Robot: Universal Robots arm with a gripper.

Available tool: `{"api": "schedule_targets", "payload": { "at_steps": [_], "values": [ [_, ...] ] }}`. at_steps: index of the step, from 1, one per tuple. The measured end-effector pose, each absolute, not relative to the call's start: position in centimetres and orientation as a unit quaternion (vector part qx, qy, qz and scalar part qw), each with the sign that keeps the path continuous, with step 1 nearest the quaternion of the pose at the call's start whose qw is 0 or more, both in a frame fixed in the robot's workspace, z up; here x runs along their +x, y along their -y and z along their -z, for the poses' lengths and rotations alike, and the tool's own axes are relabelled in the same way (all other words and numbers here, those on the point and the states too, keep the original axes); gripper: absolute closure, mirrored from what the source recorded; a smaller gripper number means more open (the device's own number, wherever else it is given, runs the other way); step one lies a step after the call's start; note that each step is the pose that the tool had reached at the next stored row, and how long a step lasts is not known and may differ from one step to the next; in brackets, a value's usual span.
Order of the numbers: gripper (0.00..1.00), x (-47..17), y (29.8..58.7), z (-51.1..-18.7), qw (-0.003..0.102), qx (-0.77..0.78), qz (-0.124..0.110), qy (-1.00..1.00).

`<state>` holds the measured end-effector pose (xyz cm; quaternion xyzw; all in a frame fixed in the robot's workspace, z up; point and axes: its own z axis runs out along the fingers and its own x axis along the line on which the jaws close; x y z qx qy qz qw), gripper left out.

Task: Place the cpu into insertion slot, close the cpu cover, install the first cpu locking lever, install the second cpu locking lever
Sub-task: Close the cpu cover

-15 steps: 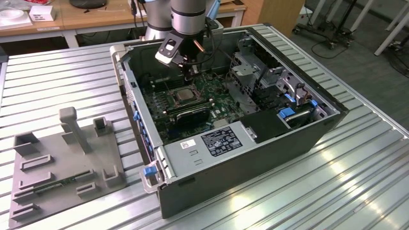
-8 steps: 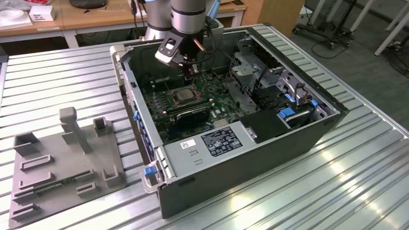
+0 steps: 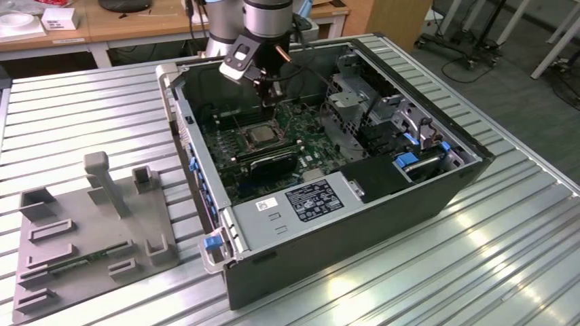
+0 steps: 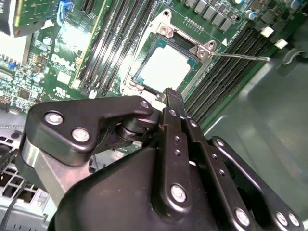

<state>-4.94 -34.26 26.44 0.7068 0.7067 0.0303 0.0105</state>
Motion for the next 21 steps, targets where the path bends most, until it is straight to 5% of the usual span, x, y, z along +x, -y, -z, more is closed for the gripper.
{"api": "schedule_targets", "payload": {
  "at_steps": [21],
  "values": [
    [0.89,-4.9,34.3,-28.0,0.010,0.707,-0.030,-0.707]
  ]
}}
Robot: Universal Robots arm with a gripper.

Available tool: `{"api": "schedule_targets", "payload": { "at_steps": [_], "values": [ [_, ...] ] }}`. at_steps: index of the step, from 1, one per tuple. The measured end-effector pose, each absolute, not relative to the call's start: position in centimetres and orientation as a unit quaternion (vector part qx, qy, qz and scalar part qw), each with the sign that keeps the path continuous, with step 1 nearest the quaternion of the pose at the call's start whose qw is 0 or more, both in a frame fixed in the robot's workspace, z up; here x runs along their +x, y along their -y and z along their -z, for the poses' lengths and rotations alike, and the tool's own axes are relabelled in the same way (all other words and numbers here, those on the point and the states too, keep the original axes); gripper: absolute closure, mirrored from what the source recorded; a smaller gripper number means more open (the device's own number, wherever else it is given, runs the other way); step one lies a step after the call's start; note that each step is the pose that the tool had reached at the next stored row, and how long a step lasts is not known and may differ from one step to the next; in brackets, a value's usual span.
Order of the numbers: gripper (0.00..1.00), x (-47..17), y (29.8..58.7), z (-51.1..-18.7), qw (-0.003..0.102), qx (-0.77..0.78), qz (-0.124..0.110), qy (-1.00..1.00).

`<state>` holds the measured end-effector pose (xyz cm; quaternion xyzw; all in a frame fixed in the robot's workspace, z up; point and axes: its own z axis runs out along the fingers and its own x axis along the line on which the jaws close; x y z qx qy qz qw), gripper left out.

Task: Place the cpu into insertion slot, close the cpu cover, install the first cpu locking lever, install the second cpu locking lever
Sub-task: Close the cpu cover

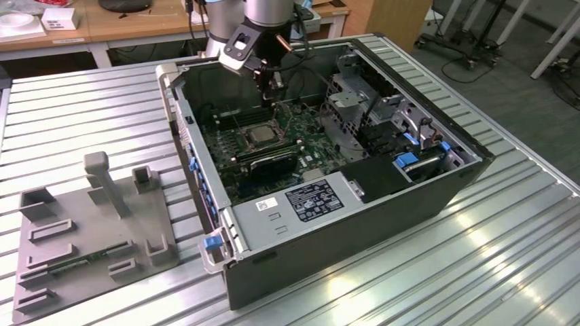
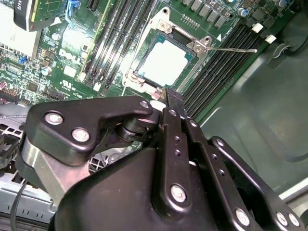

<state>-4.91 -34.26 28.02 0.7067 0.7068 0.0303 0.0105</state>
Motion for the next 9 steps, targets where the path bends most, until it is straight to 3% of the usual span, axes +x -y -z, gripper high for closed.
{"api": "schedule_targets", "payload": {
  "at_steps": [9],
  "values": [
    [0.89,-3.92,34.26,-28.02,0.011,0.707,-0.030,-0.707]
  ]
}}
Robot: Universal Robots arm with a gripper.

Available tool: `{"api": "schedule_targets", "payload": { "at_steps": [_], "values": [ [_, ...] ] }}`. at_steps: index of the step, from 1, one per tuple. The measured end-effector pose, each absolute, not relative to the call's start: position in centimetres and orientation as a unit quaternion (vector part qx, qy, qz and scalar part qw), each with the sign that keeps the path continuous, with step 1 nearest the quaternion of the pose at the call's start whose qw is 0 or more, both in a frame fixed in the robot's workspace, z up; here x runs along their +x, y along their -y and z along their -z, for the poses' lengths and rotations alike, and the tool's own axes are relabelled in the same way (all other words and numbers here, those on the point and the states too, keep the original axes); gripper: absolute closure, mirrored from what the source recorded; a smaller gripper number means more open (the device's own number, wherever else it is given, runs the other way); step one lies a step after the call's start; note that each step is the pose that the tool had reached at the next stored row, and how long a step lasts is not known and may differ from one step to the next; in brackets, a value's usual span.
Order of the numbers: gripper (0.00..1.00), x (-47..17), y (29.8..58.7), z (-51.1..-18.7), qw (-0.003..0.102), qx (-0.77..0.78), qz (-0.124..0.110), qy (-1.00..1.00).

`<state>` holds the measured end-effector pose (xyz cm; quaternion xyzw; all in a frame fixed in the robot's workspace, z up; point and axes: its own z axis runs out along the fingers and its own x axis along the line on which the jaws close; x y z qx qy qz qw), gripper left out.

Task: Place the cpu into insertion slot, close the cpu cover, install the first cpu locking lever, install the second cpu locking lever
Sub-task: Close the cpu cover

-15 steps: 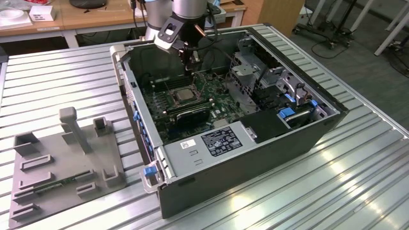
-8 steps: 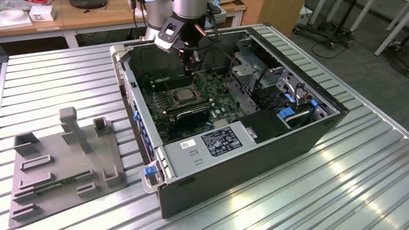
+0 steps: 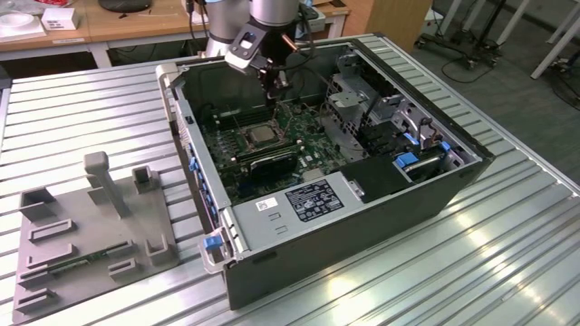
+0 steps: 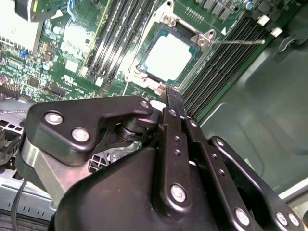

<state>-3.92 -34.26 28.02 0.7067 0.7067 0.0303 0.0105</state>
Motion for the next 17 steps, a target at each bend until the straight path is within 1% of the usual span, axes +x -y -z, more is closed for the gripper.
{"api": "schedule_targets", "payload": {
  "at_steps": [17],
  "values": [
    [0.89,-0.7,34.3,-28.0,0.010,0.707,-0.030,-0.707]
  ]
}}
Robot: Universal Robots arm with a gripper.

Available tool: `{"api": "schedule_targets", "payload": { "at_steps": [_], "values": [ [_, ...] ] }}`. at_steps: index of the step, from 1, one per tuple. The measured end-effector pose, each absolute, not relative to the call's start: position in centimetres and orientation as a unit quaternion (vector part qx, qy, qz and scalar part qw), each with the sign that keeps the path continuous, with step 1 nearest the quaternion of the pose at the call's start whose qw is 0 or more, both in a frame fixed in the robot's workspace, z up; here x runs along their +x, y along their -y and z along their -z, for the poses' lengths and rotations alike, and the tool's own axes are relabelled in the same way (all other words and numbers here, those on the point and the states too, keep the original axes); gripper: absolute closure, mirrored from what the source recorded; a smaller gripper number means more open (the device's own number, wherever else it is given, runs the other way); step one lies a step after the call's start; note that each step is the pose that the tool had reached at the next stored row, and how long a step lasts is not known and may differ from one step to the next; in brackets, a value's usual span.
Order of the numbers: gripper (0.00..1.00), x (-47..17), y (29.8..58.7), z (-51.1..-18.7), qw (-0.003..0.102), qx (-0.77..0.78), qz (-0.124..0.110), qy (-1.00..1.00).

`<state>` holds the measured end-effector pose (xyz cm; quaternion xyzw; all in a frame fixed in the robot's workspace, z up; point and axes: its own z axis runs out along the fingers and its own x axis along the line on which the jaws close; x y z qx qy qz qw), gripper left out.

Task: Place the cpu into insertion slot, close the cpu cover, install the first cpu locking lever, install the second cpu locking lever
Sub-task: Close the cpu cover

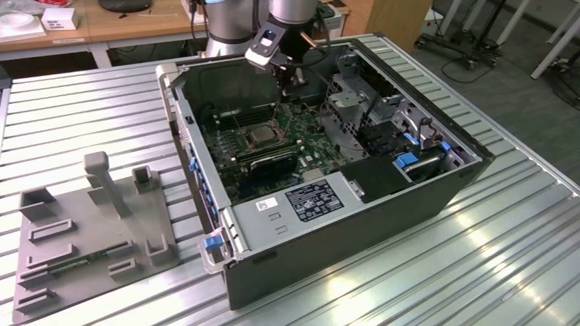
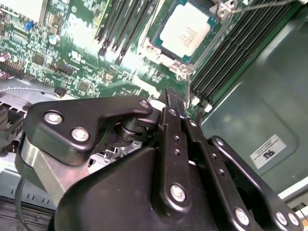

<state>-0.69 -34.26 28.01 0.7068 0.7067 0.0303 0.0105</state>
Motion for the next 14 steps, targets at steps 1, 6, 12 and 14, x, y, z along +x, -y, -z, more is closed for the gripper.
{"api": "schedule_targets", "payload": {
  "at_steps": [1,6,12,14],
  "values": [
    [0.89,-0.5,34.3,-28.0,0.011,0.707,-0.030,-0.707],
    [0.89,0.5,34.3,-28.0,0.010,0.707,-0.030,-0.707],
    [0.89,1.6,34.3,-28.0,0.011,0.707,-0.030,-0.707],
    [0.89,1.9,34.3,-28.0,0.010,0.707,-0.030,-0.707]
  ]
}}
